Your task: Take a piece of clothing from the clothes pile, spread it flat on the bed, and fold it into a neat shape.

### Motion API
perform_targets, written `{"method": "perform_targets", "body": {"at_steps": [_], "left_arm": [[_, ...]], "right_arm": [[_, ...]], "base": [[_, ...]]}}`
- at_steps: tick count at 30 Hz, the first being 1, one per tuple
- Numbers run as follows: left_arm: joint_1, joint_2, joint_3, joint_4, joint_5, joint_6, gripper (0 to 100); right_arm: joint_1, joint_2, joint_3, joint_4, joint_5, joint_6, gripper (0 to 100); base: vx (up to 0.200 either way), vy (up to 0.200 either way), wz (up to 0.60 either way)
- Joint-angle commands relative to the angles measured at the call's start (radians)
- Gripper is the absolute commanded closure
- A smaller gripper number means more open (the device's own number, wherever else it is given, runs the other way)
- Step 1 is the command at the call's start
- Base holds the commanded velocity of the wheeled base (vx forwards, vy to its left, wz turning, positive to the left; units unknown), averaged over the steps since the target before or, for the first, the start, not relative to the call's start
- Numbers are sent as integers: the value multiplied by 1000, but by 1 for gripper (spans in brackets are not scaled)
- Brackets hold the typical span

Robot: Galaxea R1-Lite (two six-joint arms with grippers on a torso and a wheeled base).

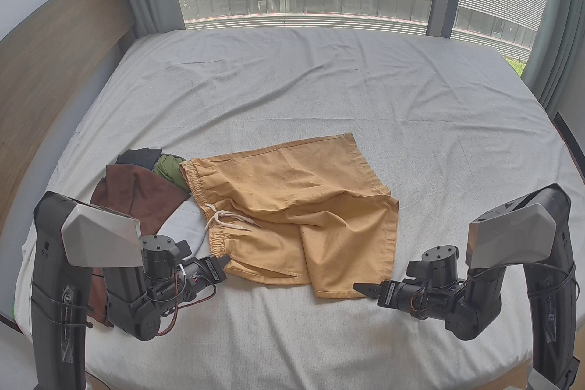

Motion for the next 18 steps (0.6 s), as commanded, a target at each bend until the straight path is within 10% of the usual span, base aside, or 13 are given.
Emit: {"method": "perform_targets", "body": {"at_steps": [1,18], "left_arm": [[0,0,-9,0,0,0,100],[-2,3,-15,0,0,0,100]], "right_arm": [[1,-30,-3,15,26,40,0],[-30,-181,65,1,65,118,0]], "base": [[0,0,0],[0,0,0]]}}
